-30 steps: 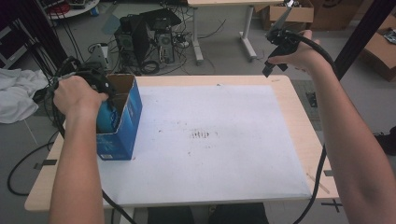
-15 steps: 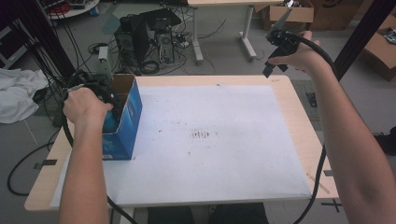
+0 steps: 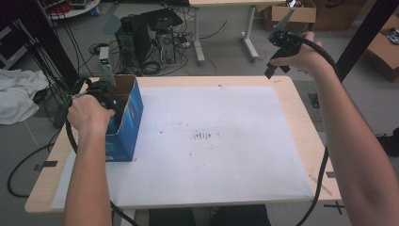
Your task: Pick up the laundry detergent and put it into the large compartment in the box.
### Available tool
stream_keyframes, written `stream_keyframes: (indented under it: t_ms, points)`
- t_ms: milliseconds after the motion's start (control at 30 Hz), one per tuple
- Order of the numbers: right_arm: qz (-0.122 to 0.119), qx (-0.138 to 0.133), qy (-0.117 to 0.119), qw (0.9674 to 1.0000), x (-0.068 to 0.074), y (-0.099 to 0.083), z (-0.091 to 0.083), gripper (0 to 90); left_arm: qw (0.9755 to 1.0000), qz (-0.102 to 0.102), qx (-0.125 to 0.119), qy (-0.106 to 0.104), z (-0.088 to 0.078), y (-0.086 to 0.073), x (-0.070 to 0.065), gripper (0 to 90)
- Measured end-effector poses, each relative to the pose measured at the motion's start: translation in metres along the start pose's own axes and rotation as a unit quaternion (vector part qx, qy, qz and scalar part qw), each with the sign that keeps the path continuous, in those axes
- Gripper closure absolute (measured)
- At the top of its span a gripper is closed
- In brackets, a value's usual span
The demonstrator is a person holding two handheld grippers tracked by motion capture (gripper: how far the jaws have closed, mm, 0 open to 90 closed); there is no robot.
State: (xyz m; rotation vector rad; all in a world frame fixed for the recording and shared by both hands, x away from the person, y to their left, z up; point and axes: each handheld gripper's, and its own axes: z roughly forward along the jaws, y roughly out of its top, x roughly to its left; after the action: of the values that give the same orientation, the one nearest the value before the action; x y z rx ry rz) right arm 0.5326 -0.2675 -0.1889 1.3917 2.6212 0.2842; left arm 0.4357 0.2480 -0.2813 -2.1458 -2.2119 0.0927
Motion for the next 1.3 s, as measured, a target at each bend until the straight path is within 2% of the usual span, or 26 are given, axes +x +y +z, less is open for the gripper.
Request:
stream_keyframes:
  t_ms: [833, 967, 1300]
  points:
    - [0.001, 0.003, 0.003, 1.0, 0.0011, -0.0006, 0.0038, 25.9, 1.0, -0.005, -0.001, -0.006, 0.0022, -0.0017, 0.0009, 37.0]
    - [0.002, 0.001, 0.004, 1.0, 0.0009, -0.0012, 0.0035, 25.9, 0.9999, -0.007, 0.0, -0.008, 0.0022, -0.0021, 0.0013, 34.7]
    - [0.001, 0.0, 0.003, 1.0, -0.0007, -0.0025, 0.003, 25.8, 1.0, -0.009, -0.003, -0.001, -0.0014, -0.0024, -0.0013, 33.2]
